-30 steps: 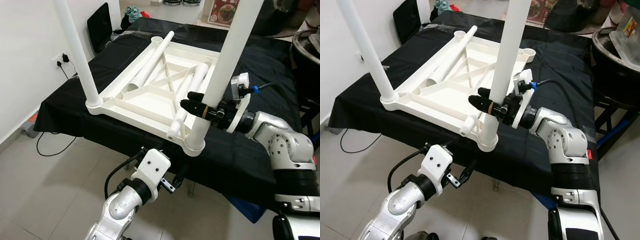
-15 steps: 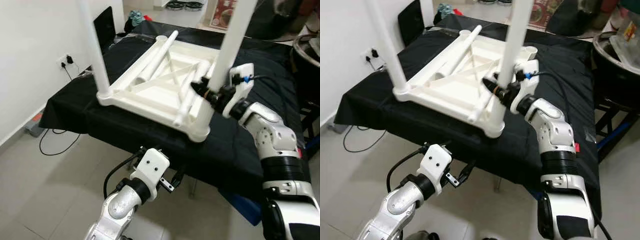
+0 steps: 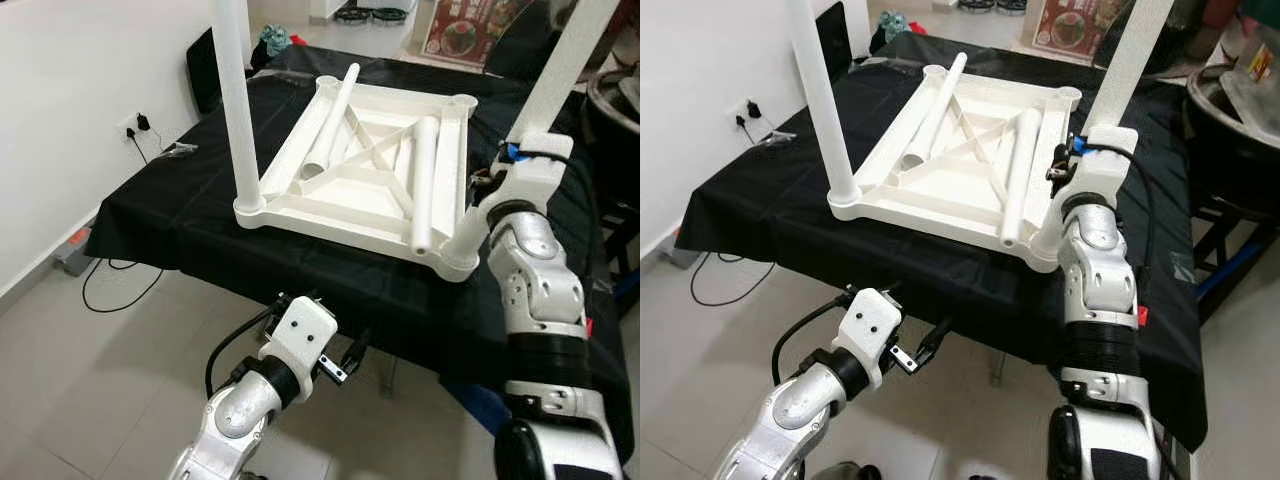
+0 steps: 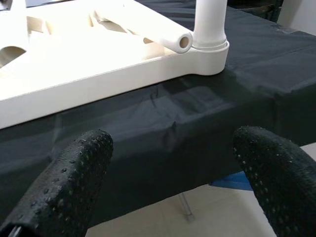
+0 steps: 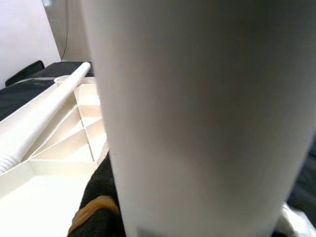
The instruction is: Building children table
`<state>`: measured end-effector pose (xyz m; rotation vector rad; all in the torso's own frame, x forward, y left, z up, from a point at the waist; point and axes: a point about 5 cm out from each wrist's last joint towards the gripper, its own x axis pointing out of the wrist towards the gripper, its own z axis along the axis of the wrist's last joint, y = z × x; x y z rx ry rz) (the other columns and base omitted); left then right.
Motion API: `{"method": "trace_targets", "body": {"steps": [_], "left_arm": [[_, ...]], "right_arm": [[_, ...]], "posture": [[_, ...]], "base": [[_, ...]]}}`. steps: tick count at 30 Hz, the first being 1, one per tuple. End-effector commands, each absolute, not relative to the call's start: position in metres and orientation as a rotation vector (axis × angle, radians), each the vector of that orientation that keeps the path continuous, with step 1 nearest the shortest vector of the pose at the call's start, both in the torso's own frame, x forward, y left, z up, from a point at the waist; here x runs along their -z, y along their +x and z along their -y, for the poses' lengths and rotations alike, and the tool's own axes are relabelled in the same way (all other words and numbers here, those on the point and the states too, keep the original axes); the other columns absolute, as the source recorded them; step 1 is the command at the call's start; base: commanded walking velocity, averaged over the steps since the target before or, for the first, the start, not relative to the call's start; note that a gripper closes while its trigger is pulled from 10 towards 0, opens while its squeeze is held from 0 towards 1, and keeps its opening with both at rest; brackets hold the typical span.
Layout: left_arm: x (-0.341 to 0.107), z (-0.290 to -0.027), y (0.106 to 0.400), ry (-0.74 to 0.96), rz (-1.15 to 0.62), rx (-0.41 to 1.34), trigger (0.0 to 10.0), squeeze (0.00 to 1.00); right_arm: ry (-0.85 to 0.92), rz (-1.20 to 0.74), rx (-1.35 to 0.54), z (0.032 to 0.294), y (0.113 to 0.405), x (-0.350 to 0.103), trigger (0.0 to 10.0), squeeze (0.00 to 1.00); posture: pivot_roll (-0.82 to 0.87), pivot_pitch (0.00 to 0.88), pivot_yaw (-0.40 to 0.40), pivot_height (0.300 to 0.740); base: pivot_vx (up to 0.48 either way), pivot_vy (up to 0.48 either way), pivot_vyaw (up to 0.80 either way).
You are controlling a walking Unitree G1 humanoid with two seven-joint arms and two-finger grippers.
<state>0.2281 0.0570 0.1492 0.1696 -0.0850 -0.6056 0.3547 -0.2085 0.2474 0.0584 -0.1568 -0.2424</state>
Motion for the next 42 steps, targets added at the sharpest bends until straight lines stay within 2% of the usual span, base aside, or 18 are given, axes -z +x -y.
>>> {"method": "trace_targets", "body": {"steps": [1,2,3,4,5,6,9,11,12,13,16,17,19,22,29,30,36,42], "left_arm": [[-0.147,-0.056,0.227,0.177,0.076,0.615,10.0,0.0],[-0.147,-0.056,0.227,0.177,0.076,0.615,10.0,0.0],[-0.147,-0.055,0.227,0.177,0.075,0.615,10.0,0.0],[-0.147,-0.055,0.227,0.177,0.075,0.615,10.0,0.0],[-0.147,-0.055,0.227,0.177,0.074,0.615,10.0,0.0],[-0.146,-0.055,0.227,0.176,0.075,0.615,10.0,0.0],[-0.146,-0.055,0.227,0.174,0.075,0.614,10.0,0.0],[-0.146,-0.055,0.227,0.174,0.075,0.614,10.0,0.0],[-0.146,-0.055,0.227,0.174,0.075,0.614,10.0,0.0],[-0.146,-0.055,0.227,0.174,0.075,0.614,10.0,0.0],[-0.146,-0.055,0.226,0.174,0.074,0.614,10.0,0.0],[-0.146,-0.055,0.226,0.174,0.074,0.614,10.0,0.0],[-0.145,-0.055,0.226,0.174,0.074,0.615,10.0,0.0],[-0.145,-0.055,0.226,0.173,0.074,0.616,10.0,0.0],[-0.146,-0.055,0.226,0.175,0.076,0.616,10.0,0.0],[-0.146,-0.055,0.226,0.175,0.077,0.616,10.0,0.0],[-0.146,-0.055,0.225,0.176,0.077,0.616,10.0,0.0],[-0.146,-0.055,0.226,0.176,0.075,0.615,10.0,0.0]], "right_arm": [[0.096,0.128,0.166,0.194,0.357,-0.241,10.0,0.0],[0.096,0.128,0.166,0.194,0.357,-0.241,10.0,0.0],[0.157,0.175,-0.052,0.169,0.361,-0.246,10.0,0.0],[0.157,0.175,-0.052,0.169,0.361,-0.246,10.0,0.0],[0.183,0.194,-0.15,0.16,0.362,-0.248,10.0,0.0],[0.204,0.192,-0.3,0.152,0.36,-0.25,10.0,1.0],[0.178,0.178,-0.59,0.146,0.349,-0.254,10.0,1.0],[0.167,0.162,-0.654,0.145,0.344,-0.255,10.0,1.0],[0.152,0.155,-0.715,0.144,0.339,-0.256,10.0,0.0],[0.152,0.155,-0.715,0.144,0.339,-0.256,10.0,0.0],[0.124,0.12,-0.952,0.156,0.322,-0.26,10.0,0.0],[0.124,0.12,-0.952,0.156,0.322,-0.26,10.0,0.0],[0.097,0.09,-1.077,0.163,0.314,-0.26,10.0,0.0],[0.084,0.072,-1.147,0.167,0.314,-0.257,10.0,0.0],[0.101,0.054,-1.162,0.166,0.319,-0.254,10.0,0.0],[0.113,0.053,-1.153,0.164,0.322,-0.253,0.0,0.0],[0.114,0.071,-1.146,0.16,0.325,-0.252,0.0,0.0],[0.12,0.098,-1.055,0.163,0.33,-0.251,0.0,0.0]], "posture": [[0.12,0.152,-0.037,0.74],[0.12,0.152,-0.037,0.74],[0.12,0.152,-0.034,0.74],[0.12,0.152,-0.034,0.74],[0.12,0.152,-0.034,0.74],[0.12,0.148,-0.038,0.74],[0.12,0.144,-0.04,0.74],[0.12,0.144,-0.04,0.74],[0.12,0.143,-0.039,0.74],[0.12,0.143,-0.039,0.74],[0.12,0.136,-0.039,0.74],[0.12,0.136,-0.039,0.74],[0.12,0.135,-0.042,0.74],[0.12,0.135,-0.042,0.74],[0.13,0.13,-0.043,0.74],[0.13,0.13,-0.042,0.74],[0.13,0.128,-0.045,0.74],[0.13,0.136,-0.046,0.74]], "base": [[0.0,0.0,0.0],[0.0,0.0,0.0],[0.0,0.0,0.0],[0.0,0.0,0.0],[0.0,0.0,0.0],[0.0,0.0,0.0],[0.0,0.0,0.0],[0.0,0.0,0.0],[0.0,0.0,0.0],[0.0,0.0,0.0],[0.0,0.0,0.0],[0.0,0.0,0.0],[0.0,0.0,0.0],[0.0,0.0,0.0],[0.0,0.0,0.0],[0.0,0.0,0.0],[0.0,0.0,0.0],[0.0,0.0,0.0]]}}
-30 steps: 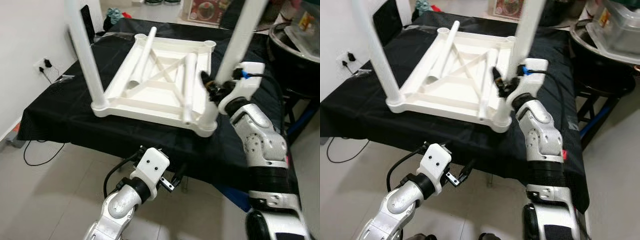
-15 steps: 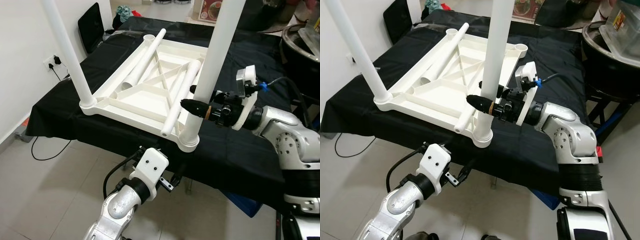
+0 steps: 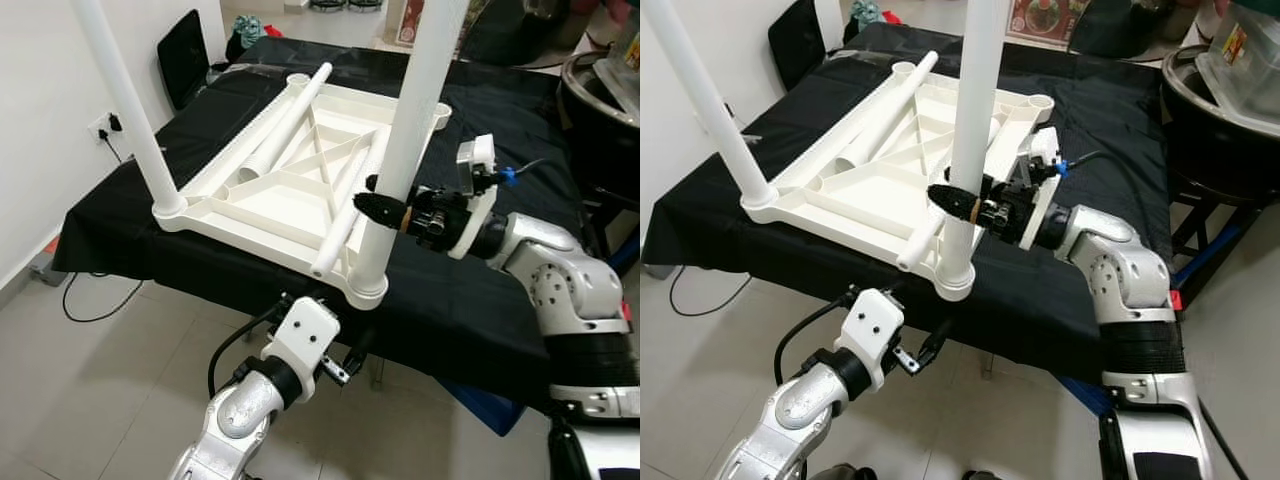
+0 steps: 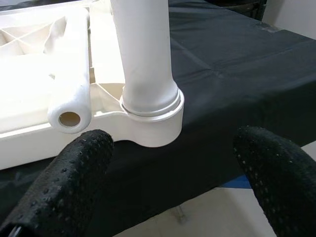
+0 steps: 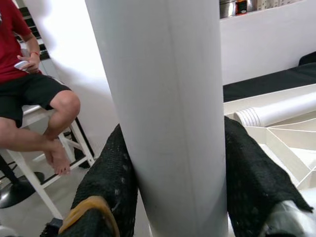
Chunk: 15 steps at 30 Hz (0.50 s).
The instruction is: Building children table
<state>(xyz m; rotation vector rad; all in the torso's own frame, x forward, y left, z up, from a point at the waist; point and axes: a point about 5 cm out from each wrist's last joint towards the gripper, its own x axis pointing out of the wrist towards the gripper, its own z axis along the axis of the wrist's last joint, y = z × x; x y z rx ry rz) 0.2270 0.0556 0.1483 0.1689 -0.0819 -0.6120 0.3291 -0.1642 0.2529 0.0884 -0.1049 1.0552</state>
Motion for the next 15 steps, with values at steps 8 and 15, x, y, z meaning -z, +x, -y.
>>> {"method": "trace_targets", "body": {"steps": [8,15], "left_arm": [[-0.146,-0.055,0.226,0.178,0.075,0.617,10.0,0.0],[-0.146,-0.055,0.227,0.179,0.074,0.619,10.0,0.0]], "right_arm": [[0.064,0.042,-0.417,0.204,0.363,-0.237,10.0,0.0],[-0.025,0.025,0.28,0.245,0.357,-0.23,10.0,0.0]], "posture": [[0.12,0.143,-0.04,0.74],[0.12,0.143,-0.039,0.74]], "base": [[0.0,0.0,0.0],[0.0,0.0,0.0]]}}
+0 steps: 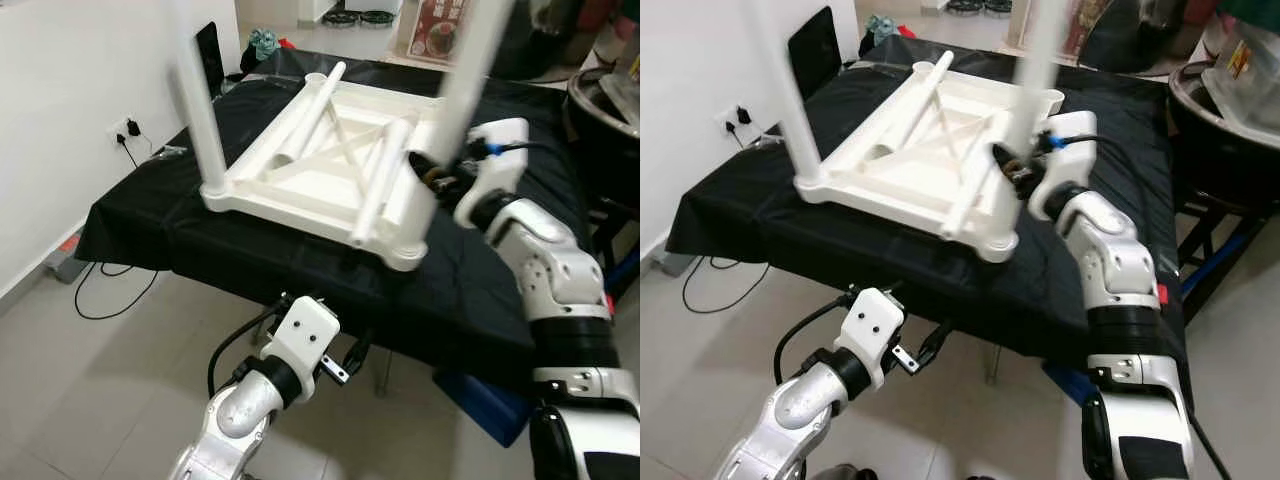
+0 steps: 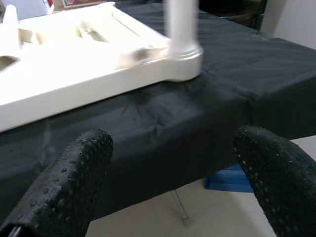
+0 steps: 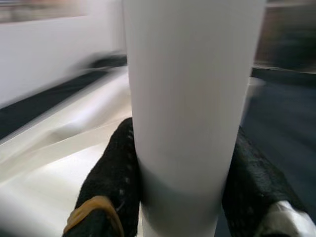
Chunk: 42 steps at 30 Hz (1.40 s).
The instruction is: Building children table
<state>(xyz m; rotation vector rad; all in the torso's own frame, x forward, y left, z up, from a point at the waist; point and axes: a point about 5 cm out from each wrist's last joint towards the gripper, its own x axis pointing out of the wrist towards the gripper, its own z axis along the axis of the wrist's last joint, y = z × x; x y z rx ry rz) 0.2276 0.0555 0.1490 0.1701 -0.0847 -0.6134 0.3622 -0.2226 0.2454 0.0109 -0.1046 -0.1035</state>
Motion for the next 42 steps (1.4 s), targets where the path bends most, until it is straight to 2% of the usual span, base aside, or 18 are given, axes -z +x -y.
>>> {"method": "trace_targets", "body": {"steps": [1,7,9,11,12,13,16,17,23,25,26,28,29,30,31,33,35,42], "left_arm": [[-0.146,-0.055,0.228,0.179,0.076,0.619,10.0,0.0],[-0.146,-0.055,0.228,0.178,0.077,0.619,10.0,0.0],[-0.146,-0.055,0.228,0.177,0.078,0.619,10.0,0.0],[-0.146,-0.055,0.228,0.177,0.077,0.618,10.0,0.0],[-0.146,-0.055,0.228,0.177,0.077,0.618,10.0,0.0],[-0.146,-0.055,0.227,0.177,0.076,0.617,10.0,0.0],[-0.146,-0.055,0.227,0.177,0.076,0.617,10.0,0.0],[-0.146,-0.055,0.227,0.176,0.076,0.616,10.0,0.0],[-0.147,-0.055,0.228,0.174,0.075,0.614,10.0,0.0],[-0.147,-0.054,0.228,0.173,0.077,0.613,10.0,0.0],[-0.147,-0.054,0.228,0.173,0.077,0.613,10.0,0.0],[-0.147,-0.054,0.228,0.173,0.078,0.613,10.0,0.0],[-0.147,-0.054,0.228,0.173,0.078,0.613,10.0,0.0],[-0.147,-0.054,0.228,0.172,0.078,0.612,10.0,0.0],[-0.147,-0.054,0.228,0.172,0.078,0.612,10.0,0.0],[-0.147,-0.054,0.227,0.171,0.078,0.611,10.0,0.0],[-0.147,-0.054,0.227,0.172,0.079,0.613,10.0,0.0],[-0.147,-0.054,0.226,0.172,0.08,0.616,10.0,0.0]], "right_arm": [[-0.01,0.029,0.362,0.247,0.352,-0.23,10.0,0.0],[0.035,0.033,0.467,0.239,0.34,-0.229,10.0,0.0],[0.077,0.029,0.432,0.228,0.342,-0.228,10.0,0.0],[0.164,0.059,0.305,0.204,0.349,-0.23,10.0,0.0],[0.164,0.059,0.305,0.204,0.349,-0.23,10.0,0.0],[0.183,0.073,0.259,0.195,0.351,-0.231,10.0,1.0],[0.189,0.082,0.237,0.191,0.352,-0.232,10.0,1.0],[0.201,0.078,0.182,0.182,0.354,-0.234,10.0,0.0],[0.259,0.092,0.003,0.164,0.358,-0.243,10.0,0.0],[0.293,0.106,-0.225,0.154,0.359,-0.251,10.0,0.0],[0.293,0.106,-0.225,0.154,0.359,-0.251,10.0,0.0],[0.285,0.122,-0.389,0.156,0.357,-0.258,10.0,0.0],[0.285,0.122,-0.389,0.156,0.357,-0.258,10.0,0.0],[0.273,0.132,-0.518,0.159,0.353,-0.262,10.0,0.0],[0.273,0.132,-0.518,0.159,0.353,-0.262,10.0,0.0],[0.222,0.152,-0.746,0.162,0.341,-0.267,10.0,0.0],[0.163,0.149,-0.876,0.162,0.332,-0.266,10.0,0.0],[0.147,0.129,-0.985,0.165,0.328,-0.265,10.0,0.0]], "posture": [[0.12,0.143,-0.037,0.74],[0.12,0.146,-0.036,0.74],[0.12,0.147,-0.037,0.74],[0.12,0.148,-0.037,0.74],[0.12,0.148,-0.037,0.74],[0.12,0.151,-0.036,0.74],[0.12,0.151,-0.036,0.74],[0.12,0.153,-0.041,0.74],[0.12,0.153,-0.039,0.74],[0.12,0.152,-0.043,0.74],[0.12,0.152,-0.043,0.74],[0.12,0.15,-0.043,0.74],[0.12,0.15,-0.043,0.74],[0.12,0.148,-0.044,0.74],[0.12,0.148,-0.044,0.74],[0.12,0.147,-0.044,0.74],[0.12,0.143,-0.043,0.74],[0.12,0.139,-0.042,0.74]], "base": [[0.0,0.0,0.0],[0.0,0.0,0.0],[0.0,0.0,0.0],[0.0,0.0,0.0],[0.0,0.0,0.0],[0.0,0.0,0.0],[0.0,0.0,0.0],[0.0,0.0,0.0],[0.0,0.0,0.0],[0.0,0.0,0.0],[0.0,0.0,0.0],[0.0,0.0,0.0],[0.0,0.0,0.0],[0.0,0.0,0.0],[0.0,0.0,0.0],[0.0,0.0,0.0],[0.0,0.0,0.0],[0.0,0.0,0.0]]}}
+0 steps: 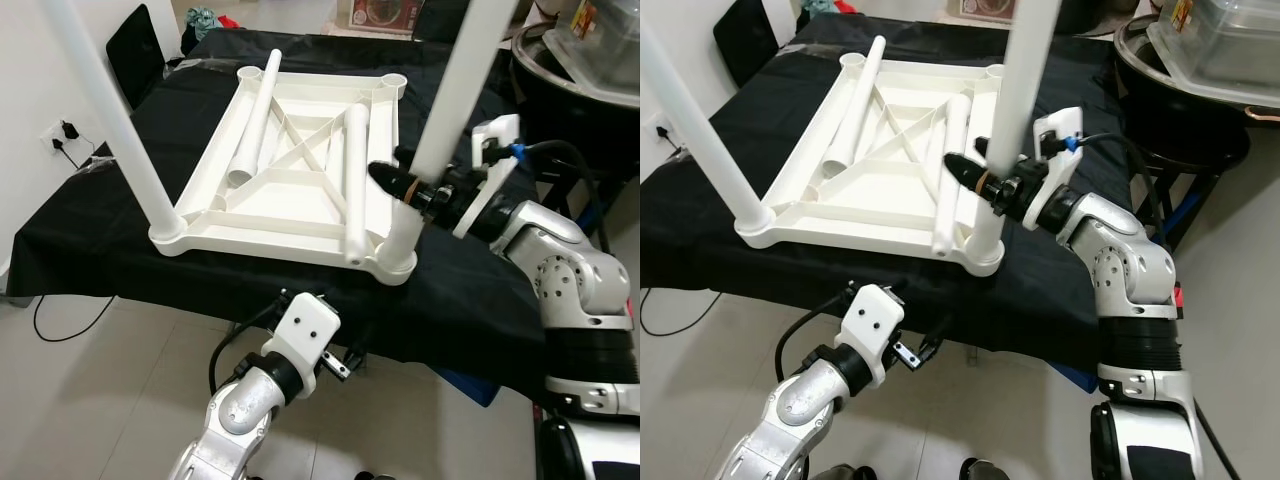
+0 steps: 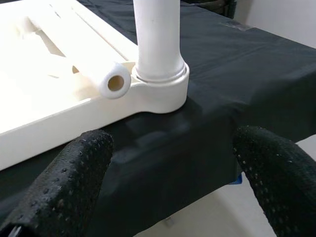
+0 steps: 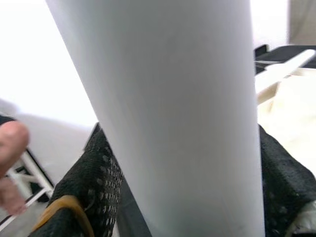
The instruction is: Building children table
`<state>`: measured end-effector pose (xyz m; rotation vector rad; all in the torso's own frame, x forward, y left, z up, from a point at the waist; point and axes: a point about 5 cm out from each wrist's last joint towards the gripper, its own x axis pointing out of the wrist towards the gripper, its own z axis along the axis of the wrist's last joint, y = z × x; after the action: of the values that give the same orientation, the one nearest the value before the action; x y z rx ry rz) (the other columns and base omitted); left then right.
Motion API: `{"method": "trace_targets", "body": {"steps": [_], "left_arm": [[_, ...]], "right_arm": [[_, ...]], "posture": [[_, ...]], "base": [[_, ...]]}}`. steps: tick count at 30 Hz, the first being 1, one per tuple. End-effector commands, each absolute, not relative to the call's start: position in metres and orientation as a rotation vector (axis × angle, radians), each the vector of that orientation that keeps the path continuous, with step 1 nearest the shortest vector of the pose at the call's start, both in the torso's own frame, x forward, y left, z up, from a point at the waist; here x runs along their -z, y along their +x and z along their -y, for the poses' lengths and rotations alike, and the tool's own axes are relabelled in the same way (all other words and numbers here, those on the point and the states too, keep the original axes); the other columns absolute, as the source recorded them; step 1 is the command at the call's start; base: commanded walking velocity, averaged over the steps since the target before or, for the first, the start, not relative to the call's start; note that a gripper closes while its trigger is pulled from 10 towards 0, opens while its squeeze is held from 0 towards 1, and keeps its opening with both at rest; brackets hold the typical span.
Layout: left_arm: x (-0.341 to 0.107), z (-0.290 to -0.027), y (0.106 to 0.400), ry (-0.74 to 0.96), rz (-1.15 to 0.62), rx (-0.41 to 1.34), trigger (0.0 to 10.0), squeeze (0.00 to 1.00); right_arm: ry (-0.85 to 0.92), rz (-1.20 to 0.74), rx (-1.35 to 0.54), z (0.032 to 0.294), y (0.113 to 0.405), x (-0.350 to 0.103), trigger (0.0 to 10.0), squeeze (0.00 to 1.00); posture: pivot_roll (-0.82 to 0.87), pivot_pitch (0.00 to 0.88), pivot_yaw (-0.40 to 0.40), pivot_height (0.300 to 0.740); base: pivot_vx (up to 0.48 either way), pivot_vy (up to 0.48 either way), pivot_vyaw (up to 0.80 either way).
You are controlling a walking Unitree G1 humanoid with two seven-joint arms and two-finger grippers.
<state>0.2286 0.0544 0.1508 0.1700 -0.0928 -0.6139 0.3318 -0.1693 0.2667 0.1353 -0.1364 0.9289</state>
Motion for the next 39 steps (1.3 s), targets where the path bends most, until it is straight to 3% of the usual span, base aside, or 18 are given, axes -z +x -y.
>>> {"method": "trace_targets", "body": {"steps": [1,12,25,26,34,36,38,39], "left_arm": [[-0.147,-0.054,0.226,0.17,0.082,0.619,10.0,0.0],[-0.146,-0.054,0.224,0.169,0.081,0.631,10.0,0.0],[-0.148,-0.053,0.225,0.168,0.083,0.627,10.0,0.0],[-0.148,-0.053,0.225,0.168,0.083,0.627,10.0,0.0],[-0.148,-0.053,0.225,0.166,0.082,0.62,10.0,0.0],[-0.148,-0.054,0.225,0.168,0.081,0.621,10.0,0.0],[-0.148,-0.054,0.225,0.168,0.081,0.621,10.0,0.0],[-0.147,-0.054,0.225,0.168,0.079,0.623,10.0,0.0]], "right_arm": [[0.143,0.129,-1.031,0.164,0.327,-0.265,10.0,0.0],[0.172,0.163,-1.283,0.154,0.323,-0.274,10.0,0.0],[0.177,0.203,-1.267,0.141,0.334,-0.279,10.0,0.0],[0.179,0.197,-1.24,0.141,0.337,-0.277,0.0,0.0],[0.13,0.162,-0.99,0.15,0.351,-0.265,0.0,0.0],[0.111,0.122,-0.78,0.161,0.361,-0.256,0.0,0.0],[0.111,0.122,-0.78,0.161,0.361,-0.256,0.0,0.0],[0.095,0.075,-0.587,0.169,0.368,-0.246,0.0,0.0]], "posture": [[0.12,0.135,-0.039,0.74],[0.13,0.127,-0.037,0.74],[0.13,0.14,-0.05,0.74],[0.13,0.143,-0.047,0.74],[0.13,0.148,-0.05,0.74],[0.12,0.152,-0.044,0.74],[0.12,0.152,-0.044,0.74],[0.12,0.151,-0.042,0.74]], "base": [[0.0,0.0,0.0],[0.0,0.0,0.0],[0.0,0.0,0.0],[0.0,0.0,0.0],[0.0,0.0,0.0],[0.0,0.0,0.0],[0.0,0.0,0.0],[0.0,0.0,0.0]]}}
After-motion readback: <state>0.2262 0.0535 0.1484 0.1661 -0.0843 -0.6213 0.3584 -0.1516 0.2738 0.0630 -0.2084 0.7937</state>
